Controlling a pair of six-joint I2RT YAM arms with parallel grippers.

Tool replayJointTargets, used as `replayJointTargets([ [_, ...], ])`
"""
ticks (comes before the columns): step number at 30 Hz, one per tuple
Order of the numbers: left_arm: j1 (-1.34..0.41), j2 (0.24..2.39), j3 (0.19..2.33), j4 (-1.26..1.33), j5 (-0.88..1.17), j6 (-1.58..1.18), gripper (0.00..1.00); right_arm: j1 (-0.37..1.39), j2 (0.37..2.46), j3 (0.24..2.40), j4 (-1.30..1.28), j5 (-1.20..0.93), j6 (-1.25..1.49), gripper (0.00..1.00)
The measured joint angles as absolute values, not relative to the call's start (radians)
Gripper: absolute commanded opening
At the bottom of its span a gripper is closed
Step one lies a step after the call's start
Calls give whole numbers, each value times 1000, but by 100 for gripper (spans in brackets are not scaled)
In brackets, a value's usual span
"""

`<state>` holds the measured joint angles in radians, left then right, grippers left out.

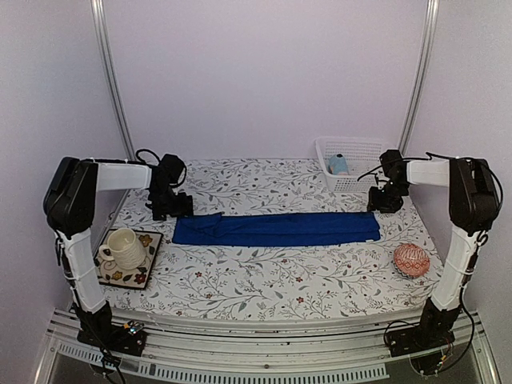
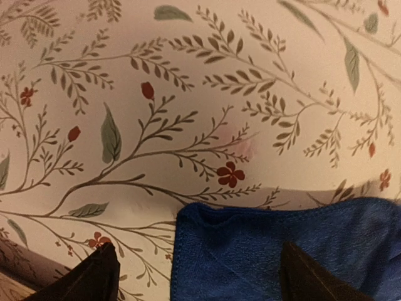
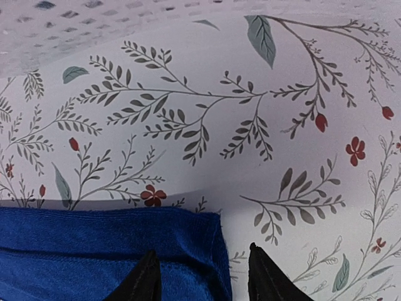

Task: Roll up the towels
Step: Fold the towel at the center of the board.

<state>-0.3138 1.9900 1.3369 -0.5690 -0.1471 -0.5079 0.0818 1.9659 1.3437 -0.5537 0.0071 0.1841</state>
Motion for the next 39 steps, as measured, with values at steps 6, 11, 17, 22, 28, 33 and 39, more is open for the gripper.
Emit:
replayJointTargets([
  [6, -313, 1890, 1384, -584, -158, -517, 97, 82, 1834, 1330, -571, -25, 188, 49],
  [11, -334, 1884, 1484, -601, -161, -522, 91, 82, 1804, 1307, -569, -44, 195, 49],
  [17, -432, 1975, 1644, -641, -160, -529, 87, 82, 1804, 1284, -577, -64, 199, 48],
  [22, -528, 2097, 1738, -698, -173, -523, 83, 84, 1804, 1282, -577, -72, 199, 48],
  [28, -596, 2174, 1770, -771, -259, -500, 70, 89, 1804, 1282, -576, -91, 199, 48],
  [33, -620, 2208, 1779, -789, -298, -498, 64, 96, 1804, 1272, -571, -104, 197, 48],
  [39, -640, 2243, 1784, -800, -331, -498, 53, 98, 1802, 1247, -567, -115, 193, 48],
])
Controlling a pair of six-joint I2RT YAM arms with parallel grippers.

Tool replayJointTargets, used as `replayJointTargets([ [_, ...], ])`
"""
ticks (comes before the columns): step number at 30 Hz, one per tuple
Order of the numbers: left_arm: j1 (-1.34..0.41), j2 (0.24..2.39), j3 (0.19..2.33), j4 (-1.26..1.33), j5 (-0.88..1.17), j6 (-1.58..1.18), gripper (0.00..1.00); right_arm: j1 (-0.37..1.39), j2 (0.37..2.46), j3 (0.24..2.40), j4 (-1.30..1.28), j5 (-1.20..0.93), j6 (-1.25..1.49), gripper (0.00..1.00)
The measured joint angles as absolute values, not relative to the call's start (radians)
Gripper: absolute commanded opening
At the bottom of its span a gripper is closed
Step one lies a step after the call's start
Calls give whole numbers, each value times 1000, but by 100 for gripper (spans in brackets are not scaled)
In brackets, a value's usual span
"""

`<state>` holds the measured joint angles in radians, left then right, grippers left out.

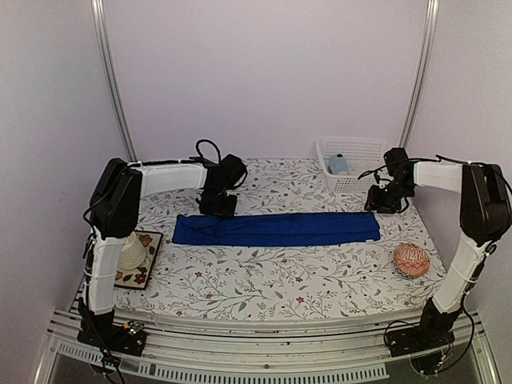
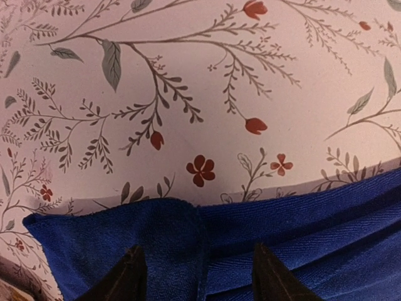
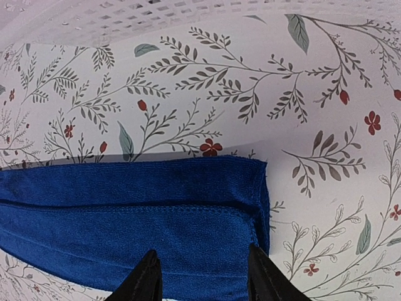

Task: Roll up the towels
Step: Fold the towel at the center of the board.

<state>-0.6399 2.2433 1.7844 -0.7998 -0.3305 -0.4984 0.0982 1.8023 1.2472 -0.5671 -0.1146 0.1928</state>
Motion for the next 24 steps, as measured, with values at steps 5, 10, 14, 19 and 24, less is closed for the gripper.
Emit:
replayJointTargets([
  [5, -651, 2246, 1784, -802, -352, -501, 39, 98, 1785, 1243, -564, -116, 187, 47],
  [10, -651, 2258, 1784, -801, -364, -501, 39, 100, 1770, 1241, -557, -119, 184, 47],
  [14, -648, 2284, 1784, -801, -368, -500, 38, 104, 1763, 1230, -553, -120, 183, 47],
  [19, -642, 2293, 1784, -801, -373, -500, 31, 105, 1757, 1229, -553, -125, 183, 47],
  [24, -634, 2293, 1785, -799, -377, -501, 25, 105, 1753, 1229, -552, -127, 183, 47],
])
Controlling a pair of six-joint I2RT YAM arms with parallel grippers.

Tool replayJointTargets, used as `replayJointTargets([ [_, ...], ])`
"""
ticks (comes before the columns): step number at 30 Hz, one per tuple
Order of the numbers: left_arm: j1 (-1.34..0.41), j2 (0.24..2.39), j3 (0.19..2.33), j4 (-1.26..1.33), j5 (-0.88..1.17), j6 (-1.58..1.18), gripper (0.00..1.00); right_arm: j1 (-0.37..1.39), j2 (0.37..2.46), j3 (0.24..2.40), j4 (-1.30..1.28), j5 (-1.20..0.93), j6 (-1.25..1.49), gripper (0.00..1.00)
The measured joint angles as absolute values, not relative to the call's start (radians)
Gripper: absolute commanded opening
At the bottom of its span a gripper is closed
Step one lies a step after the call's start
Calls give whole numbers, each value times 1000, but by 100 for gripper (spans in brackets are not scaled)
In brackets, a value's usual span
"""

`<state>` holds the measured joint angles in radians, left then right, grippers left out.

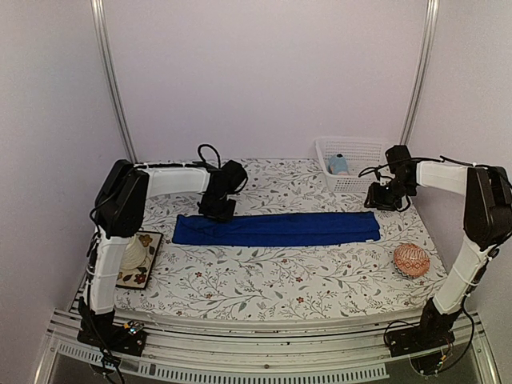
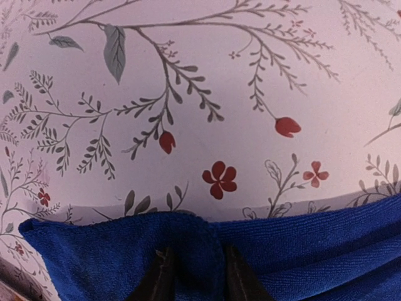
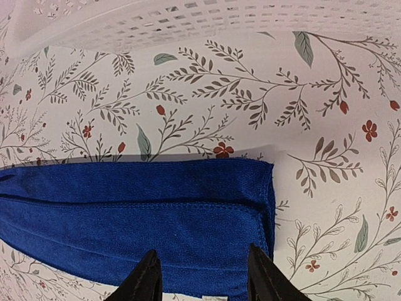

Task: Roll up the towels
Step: Fold the towel at the center of the board.

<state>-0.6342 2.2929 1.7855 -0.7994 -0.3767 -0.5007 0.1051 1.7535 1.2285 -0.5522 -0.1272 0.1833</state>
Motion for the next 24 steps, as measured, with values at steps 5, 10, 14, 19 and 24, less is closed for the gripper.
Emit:
replayJointTargets([
  [5, -626, 2293, 1789, -798, -379, -502, 11, 106, 1753, 1229, -552, -129, 183, 47],
  [10, -617, 2293, 1791, -798, -376, -509, 0, 106, 1753, 1229, -552, -132, 183, 47],
  [14, -614, 2291, 1791, -799, -376, -519, 0, 108, 1753, 1229, -553, -135, 183, 47],
  [19, -614, 2222, 1734, -797, -388, -571, 0, 112, 1753, 1229, -557, -143, 183, 47],
  [24, -610, 2030, 1567, -795, -402, -661, 0, 112, 1753, 1229, -570, -165, 184, 47],
])
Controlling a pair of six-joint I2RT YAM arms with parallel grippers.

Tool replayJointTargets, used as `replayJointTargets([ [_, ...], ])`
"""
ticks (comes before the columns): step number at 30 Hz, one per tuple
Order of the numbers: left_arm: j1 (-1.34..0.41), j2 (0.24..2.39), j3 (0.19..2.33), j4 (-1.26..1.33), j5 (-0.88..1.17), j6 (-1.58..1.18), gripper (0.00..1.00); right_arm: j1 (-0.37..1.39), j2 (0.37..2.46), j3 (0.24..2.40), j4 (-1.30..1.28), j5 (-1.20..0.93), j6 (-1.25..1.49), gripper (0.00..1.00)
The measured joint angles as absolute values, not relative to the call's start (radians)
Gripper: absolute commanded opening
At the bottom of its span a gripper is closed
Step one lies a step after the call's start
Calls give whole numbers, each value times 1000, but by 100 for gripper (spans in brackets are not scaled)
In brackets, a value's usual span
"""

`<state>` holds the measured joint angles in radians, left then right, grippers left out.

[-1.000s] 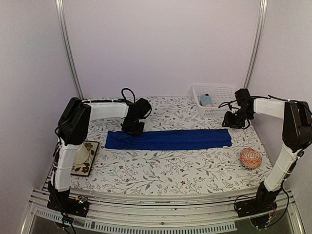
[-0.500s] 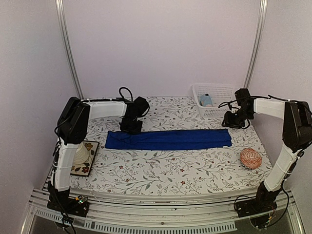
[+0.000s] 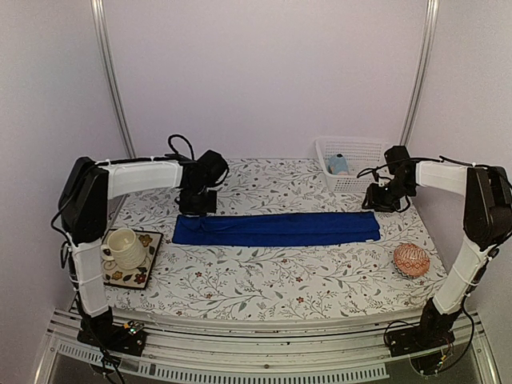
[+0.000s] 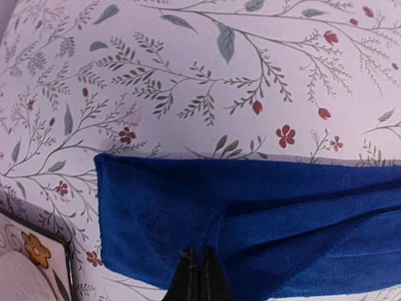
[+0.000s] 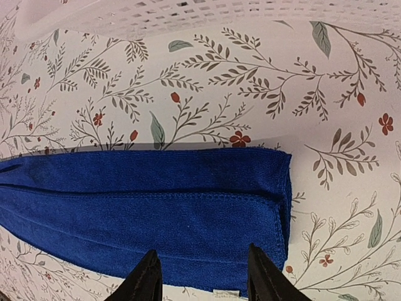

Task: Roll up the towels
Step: Fold the towel at the center of the board.

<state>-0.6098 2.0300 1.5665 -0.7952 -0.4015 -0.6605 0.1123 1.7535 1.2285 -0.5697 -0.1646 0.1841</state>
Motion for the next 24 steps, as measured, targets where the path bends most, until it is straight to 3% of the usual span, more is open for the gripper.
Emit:
replayJointTargets([
  [6, -606, 1869, 1420, -787, -409, -750, 0, 117, 1753, 1229, -591, -170, 193, 47],
  [19, -603, 1861, 1255, -790, -397, -863, 4, 118, 1843, 1272, -637, -113, 240, 49],
  [21, -603, 1856, 1241, -789, -393, -873, 6, 117, 1863, 1288, -638, -101, 244, 49],
  [24, -598, 1845, 1221, -787, -388, -885, 23, 112, 1874, 1297, -638, -76, 247, 49],
])
